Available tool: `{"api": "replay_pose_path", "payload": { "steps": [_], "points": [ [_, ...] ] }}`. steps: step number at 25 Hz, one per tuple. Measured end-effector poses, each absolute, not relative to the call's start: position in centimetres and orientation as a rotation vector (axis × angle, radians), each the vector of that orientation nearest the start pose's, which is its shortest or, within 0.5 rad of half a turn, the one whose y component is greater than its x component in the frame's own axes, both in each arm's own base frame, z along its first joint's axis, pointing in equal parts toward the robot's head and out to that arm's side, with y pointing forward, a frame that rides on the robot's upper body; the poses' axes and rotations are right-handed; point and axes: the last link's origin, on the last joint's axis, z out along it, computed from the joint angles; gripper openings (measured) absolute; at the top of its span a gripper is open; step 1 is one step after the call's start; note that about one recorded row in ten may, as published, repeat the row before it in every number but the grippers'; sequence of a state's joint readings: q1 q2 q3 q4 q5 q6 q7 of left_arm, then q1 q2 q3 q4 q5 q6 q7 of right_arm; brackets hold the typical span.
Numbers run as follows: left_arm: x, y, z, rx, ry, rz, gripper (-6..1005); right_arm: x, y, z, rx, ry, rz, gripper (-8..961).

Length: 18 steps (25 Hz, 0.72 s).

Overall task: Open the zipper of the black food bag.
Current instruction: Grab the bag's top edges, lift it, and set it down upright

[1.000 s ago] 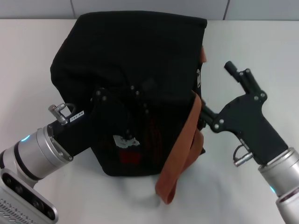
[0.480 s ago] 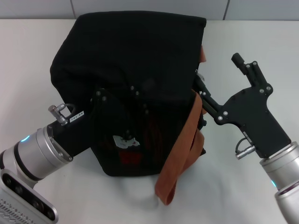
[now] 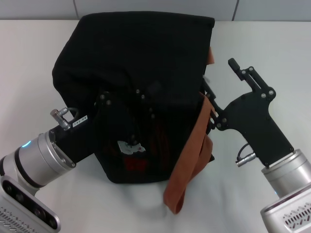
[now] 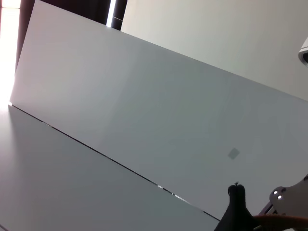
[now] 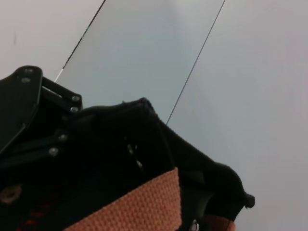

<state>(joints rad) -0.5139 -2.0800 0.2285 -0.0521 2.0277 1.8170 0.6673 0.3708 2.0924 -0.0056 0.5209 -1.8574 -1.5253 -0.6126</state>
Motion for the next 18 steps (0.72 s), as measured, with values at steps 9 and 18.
{"api": "replay_pose_path", "payload": {
  "steps": [9, 18],
  "points": [
    [-23.3, 25.1, -5.2, -1.81, 0.993, -0.789, 89, 22.4, 24.0, -9.8, -1.828, -0.155, 0.733, 456],
    [-23.3, 25.1, -5.3, -1.812, 0.991, -0.785, 90, 21.8, 23.9, -10.5, -1.85, -0.222, 0.689, 83]
  ]
}}
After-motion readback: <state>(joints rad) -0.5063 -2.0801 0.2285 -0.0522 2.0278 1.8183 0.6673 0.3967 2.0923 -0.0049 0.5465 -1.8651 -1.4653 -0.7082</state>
